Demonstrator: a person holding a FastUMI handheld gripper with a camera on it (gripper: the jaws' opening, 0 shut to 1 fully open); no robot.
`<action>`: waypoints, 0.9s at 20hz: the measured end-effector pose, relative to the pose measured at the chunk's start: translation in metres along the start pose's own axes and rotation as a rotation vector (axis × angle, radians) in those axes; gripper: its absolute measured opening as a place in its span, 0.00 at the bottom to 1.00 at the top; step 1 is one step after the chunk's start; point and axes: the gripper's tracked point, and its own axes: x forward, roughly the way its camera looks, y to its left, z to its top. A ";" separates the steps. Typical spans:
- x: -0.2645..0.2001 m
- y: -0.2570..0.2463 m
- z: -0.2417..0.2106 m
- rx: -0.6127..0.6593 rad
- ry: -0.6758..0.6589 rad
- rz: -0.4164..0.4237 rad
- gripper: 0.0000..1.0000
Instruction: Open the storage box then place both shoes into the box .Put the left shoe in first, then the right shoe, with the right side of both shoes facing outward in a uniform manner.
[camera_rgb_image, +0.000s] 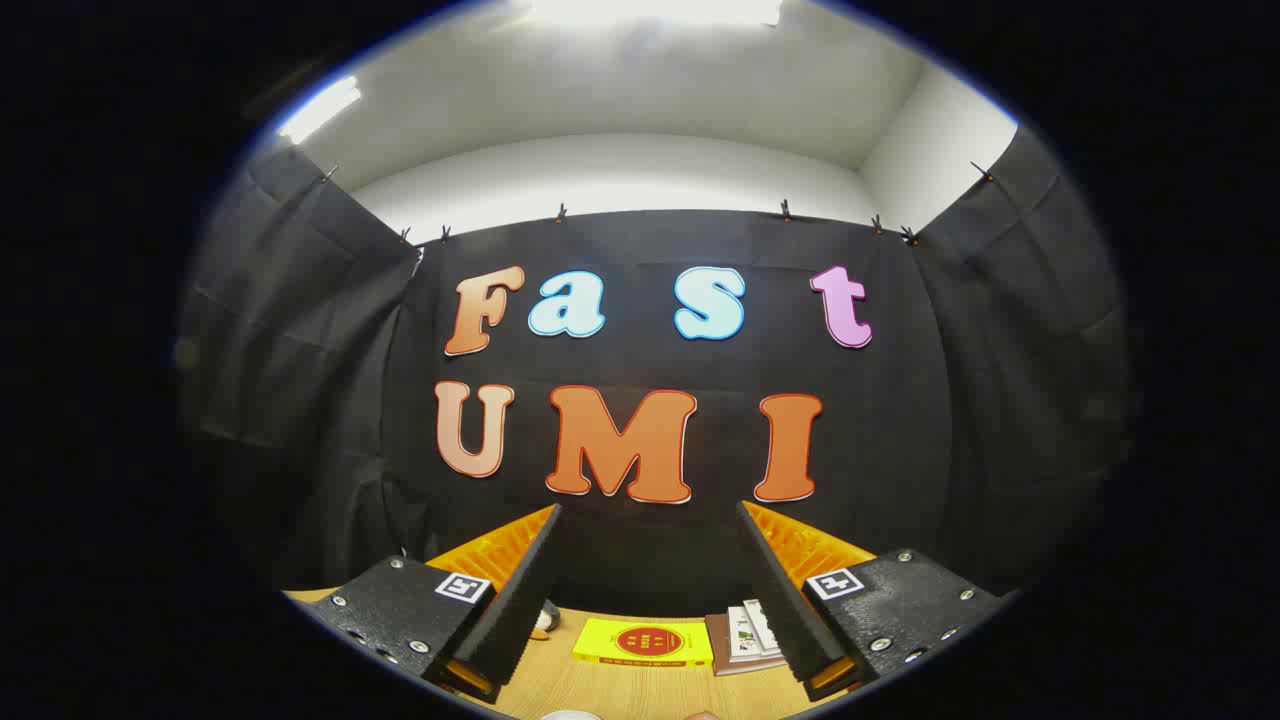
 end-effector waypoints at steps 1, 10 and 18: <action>0.001 0.002 0.000 -0.005 0.001 0.009 0.99; 0.007 0.025 -0.009 -0.029 0.014 0.068 0.99; 0.011 0.036 -0.021 -0.061 0.044 0.102 0.99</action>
